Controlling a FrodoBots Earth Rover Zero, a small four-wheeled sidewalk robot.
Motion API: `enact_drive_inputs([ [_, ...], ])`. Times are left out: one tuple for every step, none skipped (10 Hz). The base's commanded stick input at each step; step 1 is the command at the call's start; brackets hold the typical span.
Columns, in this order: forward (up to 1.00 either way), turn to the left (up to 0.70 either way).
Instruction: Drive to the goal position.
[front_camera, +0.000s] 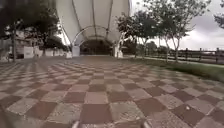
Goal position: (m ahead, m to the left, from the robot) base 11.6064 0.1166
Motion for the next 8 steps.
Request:
enact_drive_inputs([
  [0.50,0.02],
  [0.50,0.04],
  [0.50,0.00],
  [0.50,0.00],
  [0.50,0.00],
  [0.50,0.00],
  [0.50,0.00],
  [0.50,0.00],
])
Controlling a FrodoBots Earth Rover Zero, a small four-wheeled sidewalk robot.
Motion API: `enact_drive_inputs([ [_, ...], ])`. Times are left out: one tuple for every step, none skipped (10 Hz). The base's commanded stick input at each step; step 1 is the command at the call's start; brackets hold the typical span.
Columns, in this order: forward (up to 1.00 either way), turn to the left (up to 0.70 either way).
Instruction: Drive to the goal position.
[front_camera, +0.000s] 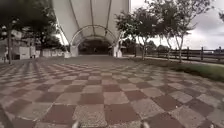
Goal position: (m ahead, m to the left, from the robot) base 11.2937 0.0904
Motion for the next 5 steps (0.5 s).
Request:
enact_drive_inputs([
  [0.50,0.00],
  [0.50,0.00],
  [0.50,0.00],
  [0.50,0.00],
  [0.50,0.00],
])
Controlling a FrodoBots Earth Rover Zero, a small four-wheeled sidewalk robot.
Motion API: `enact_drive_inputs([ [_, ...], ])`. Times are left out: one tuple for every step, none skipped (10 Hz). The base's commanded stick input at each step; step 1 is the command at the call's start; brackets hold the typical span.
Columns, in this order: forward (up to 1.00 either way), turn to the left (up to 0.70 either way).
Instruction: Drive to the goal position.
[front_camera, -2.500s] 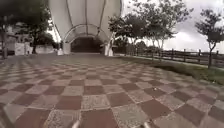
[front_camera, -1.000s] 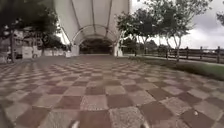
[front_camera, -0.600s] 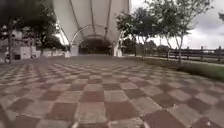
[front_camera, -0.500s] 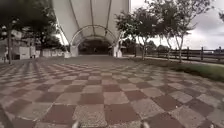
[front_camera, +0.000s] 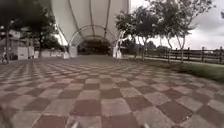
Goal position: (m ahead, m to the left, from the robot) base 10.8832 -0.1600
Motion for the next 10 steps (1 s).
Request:
enact_drive_inputs([
  [0.50,0.00],
  [0.50,0.00],
  [0.50,0.00],
  [0.50,0.00],
  [0.50,0.00],
  [0.50,0.00],
  [0.50,0.00],
  [0.50,0.00],
  [0.50,0.00],
  [0.50,0.00],
])
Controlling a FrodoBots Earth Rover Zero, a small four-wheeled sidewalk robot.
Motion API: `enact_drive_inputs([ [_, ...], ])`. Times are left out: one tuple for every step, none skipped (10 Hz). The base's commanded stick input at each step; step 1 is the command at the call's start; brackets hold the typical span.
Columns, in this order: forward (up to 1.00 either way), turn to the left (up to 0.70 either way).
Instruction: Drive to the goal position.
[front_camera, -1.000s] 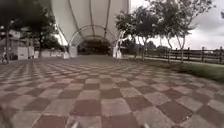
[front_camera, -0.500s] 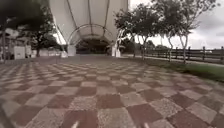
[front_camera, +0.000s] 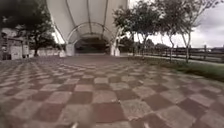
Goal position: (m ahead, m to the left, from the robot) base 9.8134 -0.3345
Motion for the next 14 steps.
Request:
enact_drive_inputs([
  [0.50,0.00],
  [0.50,0.00],
  [0.50,0.00],
  [0.50,0.00],
  [0.50,0.00],
  [0.50,0.00],
  [0.50,0.00],
  [0.50,0.00],
  [0.50,0.00],
  [0.50,0.00],
  [0.50,0.00],
  [0.50,0.00],
  [0.50,0.00],
  [0.50,0.00],
])
